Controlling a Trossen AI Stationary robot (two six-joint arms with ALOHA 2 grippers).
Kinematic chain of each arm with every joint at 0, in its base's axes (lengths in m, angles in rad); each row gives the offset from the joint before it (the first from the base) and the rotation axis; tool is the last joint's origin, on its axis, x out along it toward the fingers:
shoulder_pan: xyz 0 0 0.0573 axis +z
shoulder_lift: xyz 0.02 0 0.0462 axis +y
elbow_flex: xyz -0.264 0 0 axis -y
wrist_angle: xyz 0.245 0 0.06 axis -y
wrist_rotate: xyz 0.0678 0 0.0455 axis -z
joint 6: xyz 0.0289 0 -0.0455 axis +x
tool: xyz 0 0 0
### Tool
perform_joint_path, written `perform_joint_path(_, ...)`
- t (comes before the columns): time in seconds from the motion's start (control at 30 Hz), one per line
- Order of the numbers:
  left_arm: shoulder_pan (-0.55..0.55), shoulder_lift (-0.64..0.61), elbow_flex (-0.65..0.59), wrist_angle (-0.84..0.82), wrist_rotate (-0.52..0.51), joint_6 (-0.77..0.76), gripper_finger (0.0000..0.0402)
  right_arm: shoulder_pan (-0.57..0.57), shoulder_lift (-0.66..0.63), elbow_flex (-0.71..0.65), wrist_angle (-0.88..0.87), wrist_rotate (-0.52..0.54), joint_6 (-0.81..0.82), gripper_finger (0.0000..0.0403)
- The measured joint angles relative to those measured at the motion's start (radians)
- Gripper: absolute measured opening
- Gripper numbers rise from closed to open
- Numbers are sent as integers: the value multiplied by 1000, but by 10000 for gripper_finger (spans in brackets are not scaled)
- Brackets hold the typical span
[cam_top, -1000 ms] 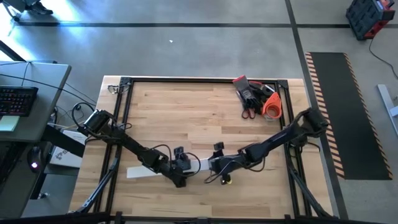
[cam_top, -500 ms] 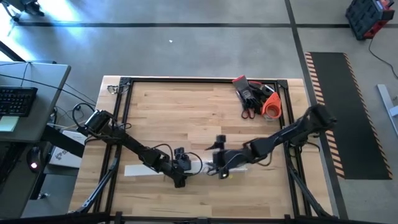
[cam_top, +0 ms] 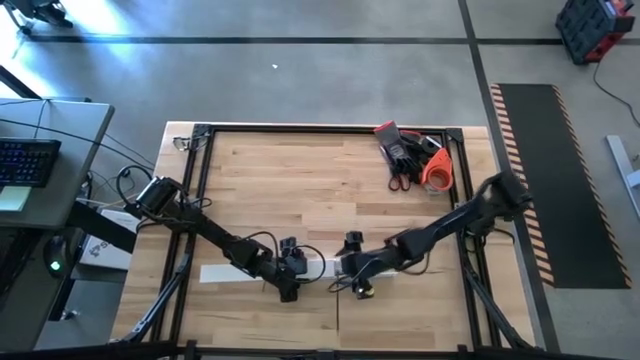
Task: Ziptie cables
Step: Close the white cable duct
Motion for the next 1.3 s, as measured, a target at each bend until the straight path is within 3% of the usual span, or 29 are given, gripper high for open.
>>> perform_joint_path(0.23, -2, 0, 0, 7, 1, 2, 192, -3, 108, -2, 41, 19, 108, 351)
perform_joint_path(0.5, -3, 0, -1, 13, 1, 2, 192, -19, 143, -2, 43, -4, 165, 340)
perform_joint_path(0.67, -6, 0, -1, 13, 0, 1, 192, -23, 156, -1, 54, -35, 167, 295)
perform_joint_path(0.93, -8, 0, -2, 10, 2, -1, 192, -22, 155, -2, 69, -37, 179, 181)
perform_joint_path(1.13, -9, -1, -3, 10, 2, -2, 192, -22, 155, -2, 87, -39, 181, 182)
perform_joint_path(1.3, -9, -1, -2, 12, 6, 3, 192, -12, 155, -2, 106, -86, 129, 272)
